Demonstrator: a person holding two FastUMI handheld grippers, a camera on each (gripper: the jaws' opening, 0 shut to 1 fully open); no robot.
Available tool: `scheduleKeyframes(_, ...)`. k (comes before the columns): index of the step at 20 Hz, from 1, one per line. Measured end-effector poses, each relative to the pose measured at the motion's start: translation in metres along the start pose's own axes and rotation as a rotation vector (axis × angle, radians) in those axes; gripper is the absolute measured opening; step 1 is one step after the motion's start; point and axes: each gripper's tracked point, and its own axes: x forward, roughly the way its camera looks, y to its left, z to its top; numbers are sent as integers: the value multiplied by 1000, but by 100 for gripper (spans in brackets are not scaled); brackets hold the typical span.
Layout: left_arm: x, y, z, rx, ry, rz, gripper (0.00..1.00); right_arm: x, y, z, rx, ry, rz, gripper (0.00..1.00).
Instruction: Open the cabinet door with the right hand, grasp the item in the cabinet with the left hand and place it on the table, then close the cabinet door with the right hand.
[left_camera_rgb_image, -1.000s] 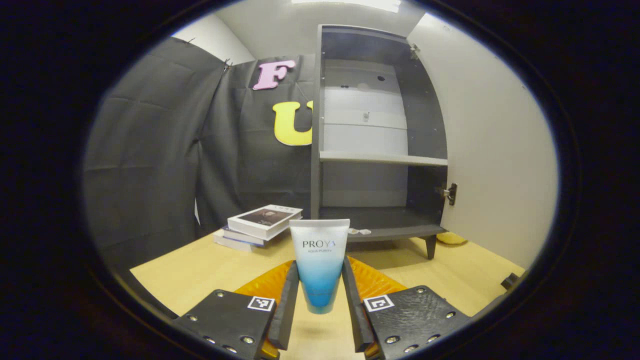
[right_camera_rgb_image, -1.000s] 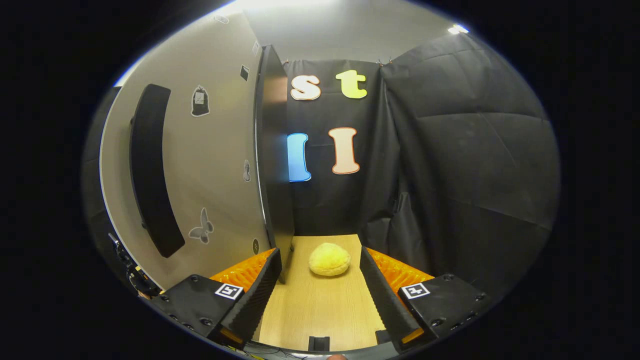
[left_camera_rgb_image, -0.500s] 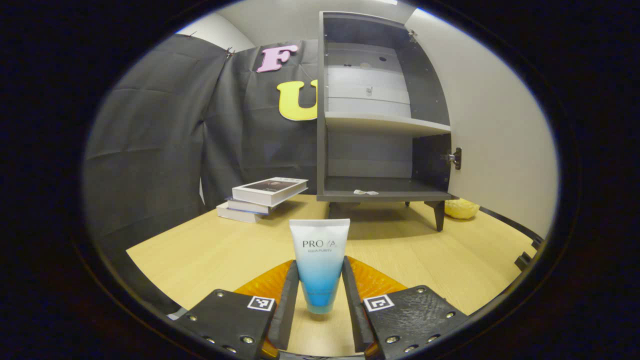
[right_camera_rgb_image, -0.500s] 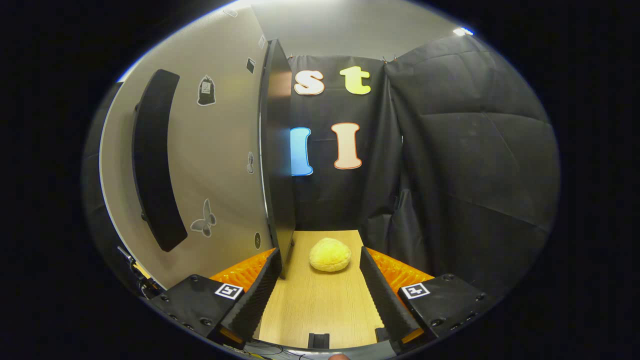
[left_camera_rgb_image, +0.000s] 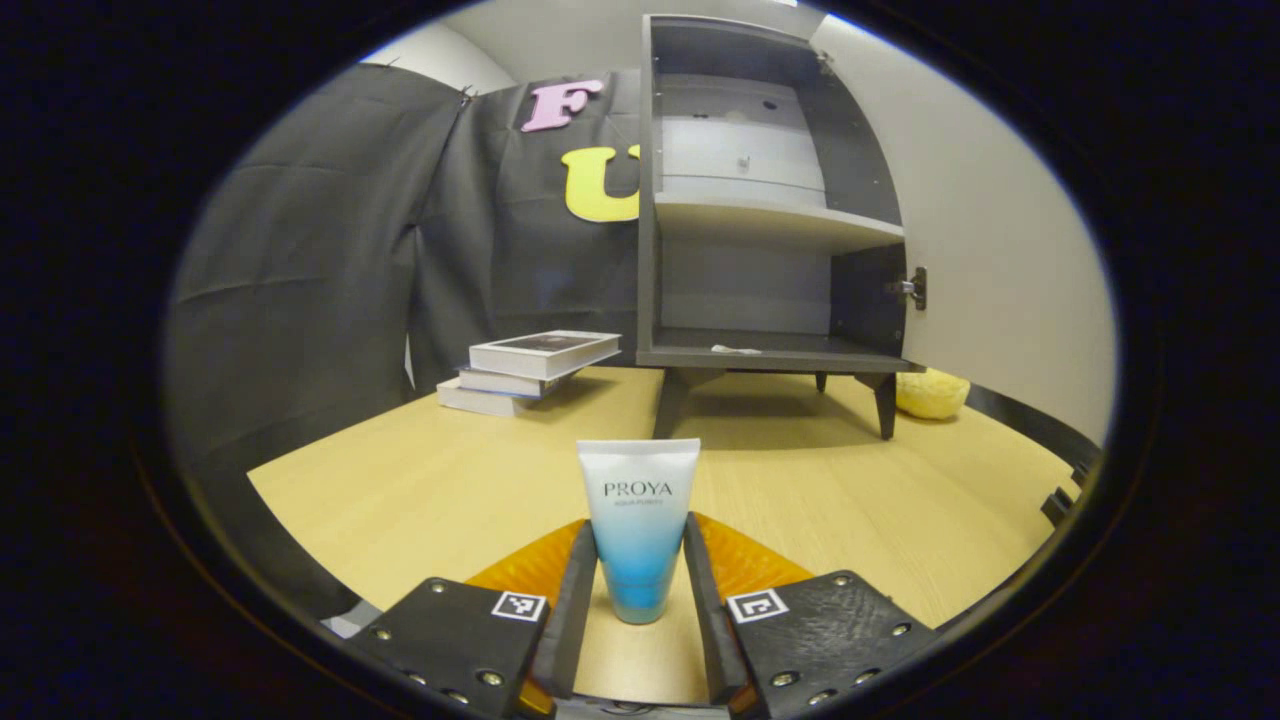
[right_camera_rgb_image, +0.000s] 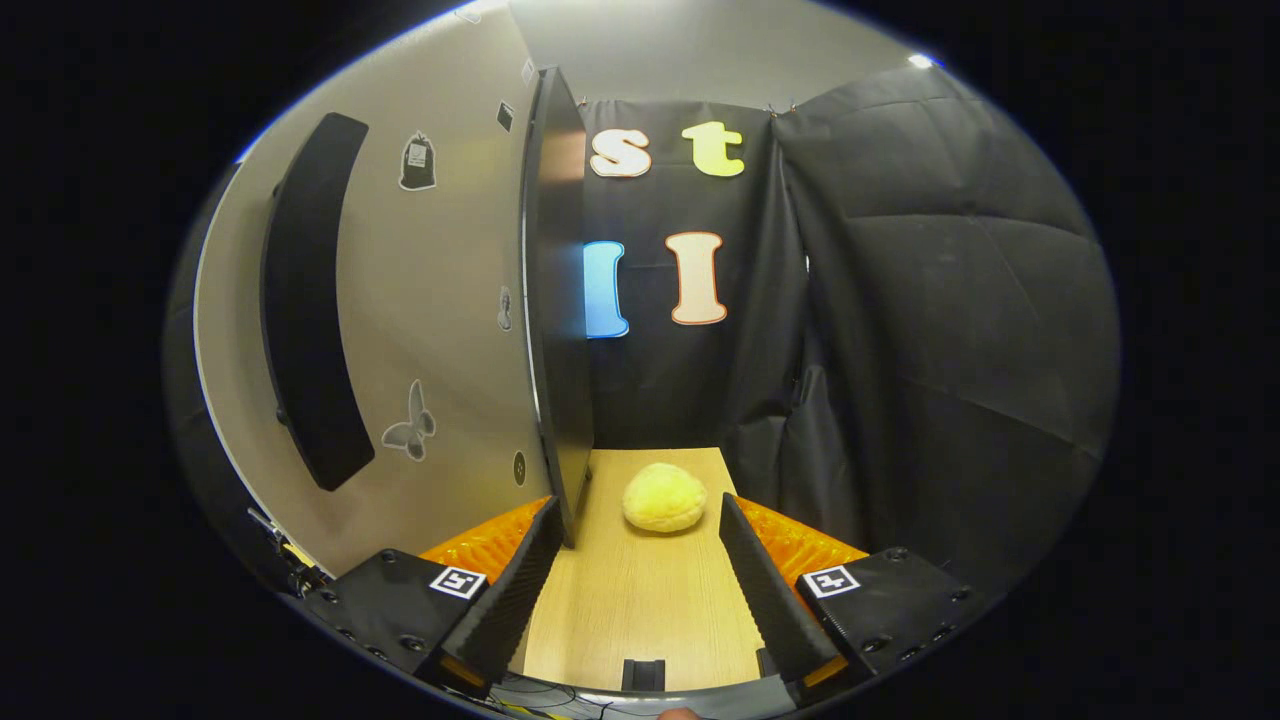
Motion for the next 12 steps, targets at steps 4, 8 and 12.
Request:
scheduleKeyframes(4,-8,-5,-3,6,8,-6,52,2,3,2,0,-6,11,99)
scheduleKeyframes(8,-22,-5,9,11,5,6,77,5,6,7,5,-10,15,96)
scheduleKeyframes(12,-33,-1,50,11,6,27,76,3,1,24,18,-25,4,99)
